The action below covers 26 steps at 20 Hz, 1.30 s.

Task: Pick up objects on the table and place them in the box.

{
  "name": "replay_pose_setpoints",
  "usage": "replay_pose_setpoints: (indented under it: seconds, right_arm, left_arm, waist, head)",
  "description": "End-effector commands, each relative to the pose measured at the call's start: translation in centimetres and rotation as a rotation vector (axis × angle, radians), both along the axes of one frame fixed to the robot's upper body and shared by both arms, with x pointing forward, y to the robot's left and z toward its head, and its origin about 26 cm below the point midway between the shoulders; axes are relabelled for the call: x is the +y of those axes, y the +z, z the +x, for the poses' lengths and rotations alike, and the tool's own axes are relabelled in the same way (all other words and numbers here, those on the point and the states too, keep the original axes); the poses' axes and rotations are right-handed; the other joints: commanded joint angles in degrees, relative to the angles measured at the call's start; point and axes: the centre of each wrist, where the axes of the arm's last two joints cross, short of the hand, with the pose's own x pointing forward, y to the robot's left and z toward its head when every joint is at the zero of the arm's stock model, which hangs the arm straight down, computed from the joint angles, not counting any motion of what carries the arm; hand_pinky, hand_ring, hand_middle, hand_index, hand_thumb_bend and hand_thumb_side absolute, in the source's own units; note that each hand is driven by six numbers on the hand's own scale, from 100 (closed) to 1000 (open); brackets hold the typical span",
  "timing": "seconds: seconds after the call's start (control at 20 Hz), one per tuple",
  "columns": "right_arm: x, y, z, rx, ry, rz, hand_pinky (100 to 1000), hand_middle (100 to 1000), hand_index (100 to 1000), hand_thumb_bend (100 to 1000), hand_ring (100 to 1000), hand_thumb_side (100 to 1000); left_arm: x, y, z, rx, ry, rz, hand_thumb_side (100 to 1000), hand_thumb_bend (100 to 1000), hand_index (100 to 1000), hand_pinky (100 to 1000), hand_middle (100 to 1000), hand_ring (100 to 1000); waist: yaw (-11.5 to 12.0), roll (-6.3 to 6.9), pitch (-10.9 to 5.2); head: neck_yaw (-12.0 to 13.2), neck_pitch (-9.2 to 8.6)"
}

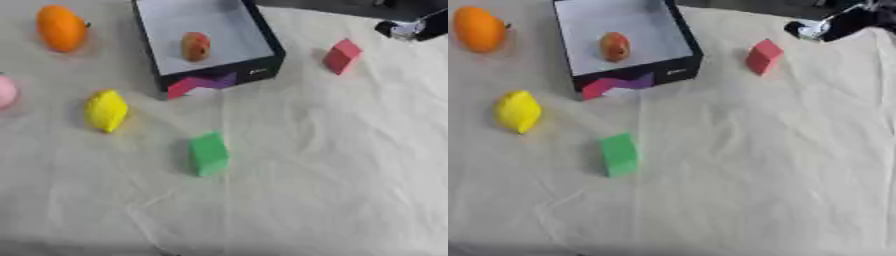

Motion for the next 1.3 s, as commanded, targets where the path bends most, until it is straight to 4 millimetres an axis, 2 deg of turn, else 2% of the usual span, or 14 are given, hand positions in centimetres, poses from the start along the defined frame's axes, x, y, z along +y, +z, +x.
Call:
replay_pose_setpoints:
  seconds: [0.05,0.3,0.65,0.9,1.3]
  right_arm:
    - [-0.9,2.5,-1.7,-0.04,0.03,-0.077,863,780,877,343,871,418]
    - [-2.2,1.9,-2.4,-0.014,0.087,-0.099,863,783,880,375,873,399]
    - [-3.6,1.8,-2.1,-0.025,0.141,-0.091,861,784,884,413,871,375]
    - [-4.5,1.5,-1.7,-0.048,0.163,-0.084,857,781,888,412,867,364]
    - [-5.1,0.8,-1.2,-0.056,0.174,-0.119,859,796,894,437,870,398]
  left_arm:
    - [0.5,1.1,-0.1,-0.04,0.014,0.019,830,100,716,852,597,737]
    - [0.5,1.2,-0.2,-0.044,0.02,0.017,831,100,716,853,597,738]
    - [0.2,1.4,-0.1,-0.047,0.002,0.023,834,100,716,855,597,739]
    - [0.0,1.6,0.0,-0.055,-0.005,0.025,836,100,716,856,598,739]
    - [-0.3,2.2,0.2,-0.074,-0.016,0.027,839,100,717,858,598,740]
  waist:
    - [-0.16,1.34,-0.64]
    - [-0.1,1.86,0.04]
    - [0.44,2.35,1.14]
    - [1.02,2.22,1.98]
    - [2.49,1.59,3.38]
  head:
    - [0.13,-1.72]
    - [0.21,-2.89]
    - [-0.24,-3.95]
    - [-0.46,-4.5]
    - [-1.19,-5.01]
